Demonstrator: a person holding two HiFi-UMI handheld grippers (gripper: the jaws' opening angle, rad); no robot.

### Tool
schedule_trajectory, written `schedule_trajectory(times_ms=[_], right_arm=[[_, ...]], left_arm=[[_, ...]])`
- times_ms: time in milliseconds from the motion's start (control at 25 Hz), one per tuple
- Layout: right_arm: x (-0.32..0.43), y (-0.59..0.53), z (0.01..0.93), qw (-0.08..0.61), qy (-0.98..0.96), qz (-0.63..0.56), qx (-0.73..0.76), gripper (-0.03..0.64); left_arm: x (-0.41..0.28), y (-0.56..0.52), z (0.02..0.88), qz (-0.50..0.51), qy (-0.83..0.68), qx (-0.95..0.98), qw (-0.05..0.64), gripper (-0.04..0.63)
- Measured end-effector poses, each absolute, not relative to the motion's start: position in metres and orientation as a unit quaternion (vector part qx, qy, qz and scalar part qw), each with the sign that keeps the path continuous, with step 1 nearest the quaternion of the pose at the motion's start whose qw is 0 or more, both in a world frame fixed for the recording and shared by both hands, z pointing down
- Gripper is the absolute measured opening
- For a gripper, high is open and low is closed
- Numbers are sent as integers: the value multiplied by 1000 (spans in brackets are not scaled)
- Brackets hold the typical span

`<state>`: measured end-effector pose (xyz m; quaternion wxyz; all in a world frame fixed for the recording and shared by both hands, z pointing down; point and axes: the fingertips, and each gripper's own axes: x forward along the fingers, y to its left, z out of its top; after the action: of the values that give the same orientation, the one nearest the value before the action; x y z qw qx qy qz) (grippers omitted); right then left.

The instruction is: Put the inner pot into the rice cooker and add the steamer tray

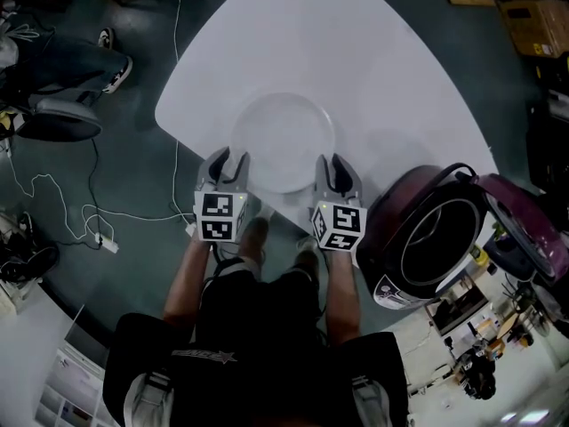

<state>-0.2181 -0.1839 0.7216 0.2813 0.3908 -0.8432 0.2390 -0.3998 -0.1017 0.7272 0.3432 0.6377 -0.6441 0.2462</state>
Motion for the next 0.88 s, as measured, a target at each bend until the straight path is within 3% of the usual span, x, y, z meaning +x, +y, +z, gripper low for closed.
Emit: schedule_trajectory(times_ms=[880], right_arm=[[-200, -182, 612, 217, -859, 176, 430, 101]], left_arm=[[-389, -115, 613, 220, -658, 678, 243, 143]])
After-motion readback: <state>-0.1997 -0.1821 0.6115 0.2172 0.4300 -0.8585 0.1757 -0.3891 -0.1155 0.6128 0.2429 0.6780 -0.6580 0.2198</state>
